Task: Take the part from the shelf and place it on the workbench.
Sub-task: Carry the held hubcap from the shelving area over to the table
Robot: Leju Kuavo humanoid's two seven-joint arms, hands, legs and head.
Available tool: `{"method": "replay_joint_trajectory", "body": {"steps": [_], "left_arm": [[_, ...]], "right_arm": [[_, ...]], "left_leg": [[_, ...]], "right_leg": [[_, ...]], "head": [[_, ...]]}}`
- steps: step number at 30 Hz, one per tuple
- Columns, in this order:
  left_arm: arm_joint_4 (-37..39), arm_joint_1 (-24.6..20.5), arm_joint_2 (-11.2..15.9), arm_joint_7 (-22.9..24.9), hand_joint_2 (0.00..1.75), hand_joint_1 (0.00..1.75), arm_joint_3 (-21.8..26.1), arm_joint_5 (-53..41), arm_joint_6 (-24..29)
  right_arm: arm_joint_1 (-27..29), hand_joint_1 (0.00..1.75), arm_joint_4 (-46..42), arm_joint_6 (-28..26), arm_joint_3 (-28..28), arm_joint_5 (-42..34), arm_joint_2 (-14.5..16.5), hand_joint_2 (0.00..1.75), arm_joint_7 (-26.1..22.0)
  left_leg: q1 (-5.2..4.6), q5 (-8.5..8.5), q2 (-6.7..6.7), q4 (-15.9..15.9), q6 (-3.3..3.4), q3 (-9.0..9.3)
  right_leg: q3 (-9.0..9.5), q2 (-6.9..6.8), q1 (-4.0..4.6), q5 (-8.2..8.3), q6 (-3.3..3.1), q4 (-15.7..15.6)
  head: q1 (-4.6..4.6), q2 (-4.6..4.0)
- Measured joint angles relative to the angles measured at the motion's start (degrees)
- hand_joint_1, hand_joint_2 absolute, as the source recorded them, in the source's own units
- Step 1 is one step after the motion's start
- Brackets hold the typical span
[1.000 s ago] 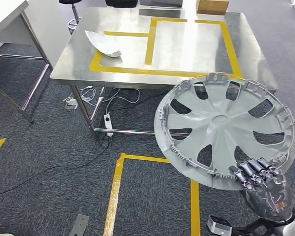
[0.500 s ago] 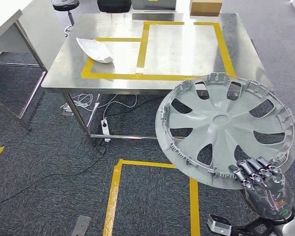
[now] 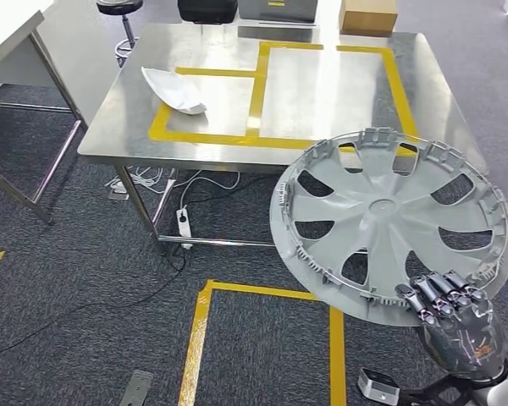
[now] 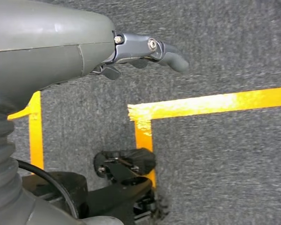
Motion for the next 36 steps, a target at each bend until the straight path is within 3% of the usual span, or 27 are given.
{"method": "replay_joint_trajectory", "body": {"steps": [2, 4, 6, 8, 10, 11, 12, 13, 15, 17, 19, 21, 23, 26, 27, 28, 30, 31, 32, 36], "left_arm": [[-0.02, -0.09, -0.01, 0.14, 1.75, 0.0, 0.0, -0.03, 0.0], [-0.04, -0.1, -0.01, 0.2, 1.75, 0.0, 0.0, -0.04, 0.01], [-0.05, -0.11, 0.03, 0.22, 1.75, 0.0, 0.0, -0.06, 0.03], [-0.06, -0.22, 0.06, 0.22, 1.75, 0.0, 0.0, -0.1, 0.05], [-0.07, -0.17, 0.06, 0.22, 1.75, 0.0, 0.0, -0.12, 0.05], [-0.07, -0.09, 0.06, 0.22, 1.75, 0.0, 0.0, -0.12, 0.05], [-0.07, -0.02, 0.06, 0.22, 1.75, 0.0, 0.0, -0.12, 0.04], [-0.07, 0.02, 0.06, 0.22, 1.75, 0.0, 0.0, -0.12, 0.04], [-0.06, 0.06, 0.11, 0.22, 1.75, 0.0, 0.0, -0.12, 0.05], [-0.05, 0.1, 0.2, 0.22, 1.75, 0.0, -0.01, -0.13, 0.05], [-0.06, 0.18, 0.2, 0.22, 1.75, 0.0, -0.01, -0.15, 0.03], [-0.07, 0.19, 0.16, 0.23, 1.75, 0.0, -0.01, -0.24, 0.01], [-0.07, -0.05, 0.15, 0.24, 1.75, 0.0, 0.0, -0.36, -0.01], [-0.07, -0.14, 0.1, 0.24, 1.75, 0.0, 0.0, -0.52, -0.09], [-0.07, -0.06, 0.1, 0.24, 1.75, 0.0, 0.0, -0.55, -0.11], [-0.07, 0.0, 0.1, 0.24, 1.75, 0.0, 0.0, -0.56, -0.11], [-0.07, 0.03, 0.09, 0.24, 1.75, 0.0, 0.0, -0.57, -0.11], [-0.07, -0.03, 0.09, 0.25, 1.75, 0.0, 0.0, -0.58, -0.11], [-0.07, -0.09, 0.08, 0.27, 1.75, 0.0, 0.0, -0.59, -0.12], [-0.09, -0.14, 0.07, 0.35, 1.75, 0.0, 0.0, -0.63, -0.14]], "right_arm": [[-0.1, 1.75, 0.04, -0.02, -0.01, -0.02, 0.01, 1.75, -0.04], [-0.06, 1.75, 0.07, -0.04, -0.03, -0.02, 0.01, 1.75, -0.07], [0.07, 1.75, 0.07, -0.04, -0.07, -0.02, 0.01, 1.75, -0.07], [0.07, 1.75, 0.06, -0.05, -0.1, -0.02, 0.01, 1.75, -0.08], [0.01, 1.75, 0.06, -0.05, -0.1, -0.03, 0.01, 1.75, -0.09], [0.03, 1.75, 0.06, -0.05, -0.1, -0.04, 0.01, 1.75, -0.1], [0.06, 1.75, 0.06, -0.04, -0.1, -0.04, 0.01, 1.75, -0.1], [0.1, 1.75, 0.06, -0.04, -0.1, -0.04, 0.01, 1.75, -0.12], [0.08, 1.75, 0.07, -0.03, -0.09, -0.04, 0.01, 1.75, -0.14], [-0.04, 1.75, 0.13, -0.05, -0.08, -0.05, 0.01, 1.75, -0.16], [-0.11, 1.75, 0.19, -0.09, -0.04, -0.07, 0.01, 1.75, -0.14], [-0.15, 1.75, 0.21, -0.08, -0.01, -0.08, 0.0, 1.75, -0.11], [-0.29, 1.75, 0.26, -0.08, 0.01, -0.1, -0.01, 1.75, -0.09], [-0.38, 1.75, 0.31, -0.09, 0.1, -0.12, -0.01, 1.75, -0.08], [-0.33, 1.75, 0.36, -0.08, 0.13, -0.13, -0.01, 1.75, -0.07], [-0.29, 1.75, 0.41, -0.08, 0.13, -0.12, -0.01, 1.75, -0.07], [-0.28, 1.75, 0.53, -0.07, 0.14, -0.11, -0.01, 1.75, -0.07], [-0.33, 1.75, 0.58, -0.07, 0.16, -0.11, 0.0, 1.75, -0.07], [-0.42, 1.75, 0.63, -0.07, 0.21, -0.12, -0.01, 1.75, -0.08], [-0.42, 1.75, 0.67, -0.08, 0.32, -0.11, -0.03, 1.75, -0.04]], "left_leg": [[-0.12, -0.7, 0.05, 0.17, -0.73, 0.46], [-0.2, -1.02, 0.11, 0.48, -1.45, 0.75], [-0.13, -1.54, 0.18, 2.09, -2.0, 0.54], [0.05, -3.66, 0.26, 7.51, -2.55, -2.13], [0.19, -6.61, 0.27, 14.62, -3.0, -6.53], [0.23, -7.23, 0.27, 16.61, -3.08, -8.19], [0.23, -6.68, 0.27, 16.65, -3.04, -8.96], [0.22, -4.96, 0.27, 14.79, -2.86, -8.85], [-0.02, 0.1, 0.29, 7.99, -2.13, -7.14], [-0.5, 1.1, 0.24, 3.54, -1.23, -5.93], [-0.64, 0.44, 0.1, 2.48, -0.37, -5.43], [-0.37, 1.69, 0.02, 1.69, 0.32, -4.27], [-0.23, 1.75, 0.03, 1.42, 0.76, -3.29], [-0.37, 0.9, -0.03, 1.44, 1.06, -2.74], [-0.4, 0.52, -0.08, 1.44, 1.05, -2.38], [-0.42, 0.09, -0.14, 1.45, 0.99, -1.87], [-0.43, -0.85, -0.21, 1.39, 0.76, -0.64], [-0.44, -1.23, -0.22, 1.39, 0.57, -0.19], [-0.45, -1.54, -0.2, 1.34, 0.28, 0.04], [-0.46, -1.95, -0.02, 2.43, -1.07, 0.42]], "right_leg": [[1.58, -0.08, 0.2, 0.46, -0.82, -3.86], [2.24, -0.09, 0.29, -0.03, -2.1, -4.54], [2.99, -0.06, 0.15, 0.06, -2.93, -4.7], [3.82, -0.1, 0.06, -0.37, -3.53, -4.77], [4.51, -0.05, 0.08, -1.02, -3.79, -4.77], [4.97, 0.0, 0.09, -1.41, -3.79, -4.77], [5.52, 0.05, 0.1, -1.84, -3.76, -4.76], [6.16, 0.09, 0.12, -2.29, -3.69, -4.76], [7.47, 0.12, 0.17, -3.24, -3.36, -4.77], [7.98, 0.19, 0.26, -4.13, -2.69, -4.84], [8.38, 0.25, 0.39, -4.35, -1.93, -4.37], [8.68, 0.21, 0.41, -4.77, -1.39, -3.28], [6.59, 0.18, 0.36, -6.54, -1.07, 0.46], [0.09, 0.18, 0.38, -9.88, -0.74, 9.22], [-1.17, 0.17, 0.39, -9.55, -0.69, 9.77], [-1.4, 0.17, 0.39, -7.83, -0.7, 8.25], [0.08, 0.16, 0.42, -2.5, -0.86, 1.7], [0.82, 0.1, 0.54, -1.19, -1.05, -1.23], [1.45, 0.03, 0.7, -0.56, -1.41, -2.93], [3.07, 0.01, 0.8, -0.54, -3.05, -4.15]], "head": [[-0.03, 0.01], [-0.13, 0.01], [-0.2, 0.01], [-0.26, 0.01], [-0.33, 0.0], [-0.36, 0.0], [-0.35, 0.0], [-0.35, 0.0], [-0.31, 0.0], [-0.37, 0.0], [-0.43, 0.0], [-0.35, 0.01], [-0.1, 0.01], [0.12, 0.0], [0.13, 0.0], [0.13, 0.0], [0.13, 0.0], [0.13, 0.0], [0.14, 0.0], [0.1, 0.01]]}}
